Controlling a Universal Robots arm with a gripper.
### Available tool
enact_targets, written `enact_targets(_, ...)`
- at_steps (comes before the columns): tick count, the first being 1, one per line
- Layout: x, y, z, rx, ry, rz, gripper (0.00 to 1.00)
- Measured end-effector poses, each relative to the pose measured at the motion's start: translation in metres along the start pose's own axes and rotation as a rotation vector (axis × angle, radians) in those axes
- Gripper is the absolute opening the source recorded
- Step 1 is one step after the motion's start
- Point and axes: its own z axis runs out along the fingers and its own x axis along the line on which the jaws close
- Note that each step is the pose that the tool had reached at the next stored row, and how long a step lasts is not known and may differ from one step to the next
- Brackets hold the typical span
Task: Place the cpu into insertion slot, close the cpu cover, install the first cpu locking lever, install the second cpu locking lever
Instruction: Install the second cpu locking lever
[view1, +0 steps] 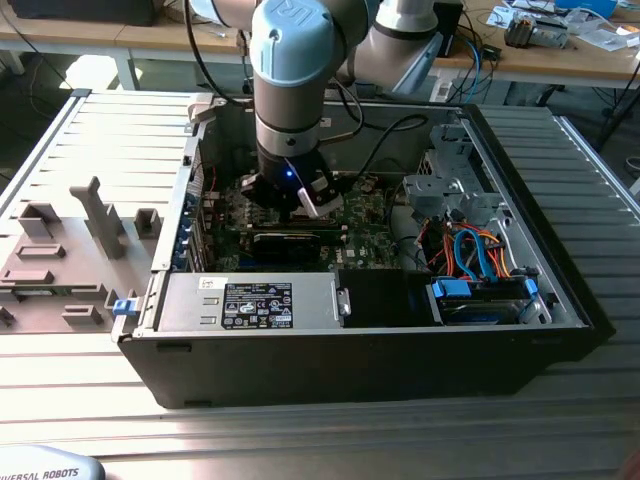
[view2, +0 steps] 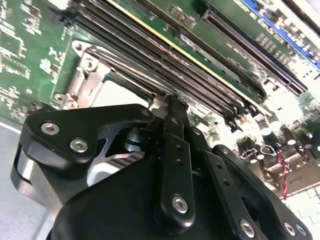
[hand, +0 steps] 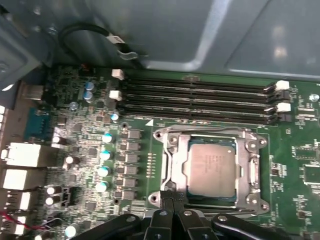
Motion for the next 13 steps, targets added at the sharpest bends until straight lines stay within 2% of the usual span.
enact_targets(3, -0.0050, 0.0007, -0.0002, 0.0078, 0.0006, 0.000, 0.11)
enact_targets(5, -0.0083, 0.0025, -0.0006, 0.0209, 0.0016, 0.000, 0.11)
enact_targets(8, -0.0106, 0.0093, -0.0009, 0.0774, 0.0057, 0.001, 0.11)
enact_targets(9, -0.0111, 0.0127, -0.0010, 0.1007, 0.0075, 0.001, 0.11)
enact_targets(11, -0.0119, 0.0191, -0.0003, 0.1363, 0.0102, 0.002, 0.11)
enact_targets(13, -0.0126, 0.0241, 0.0006, 0.1572, 0.0116, 0.002, 0.11)
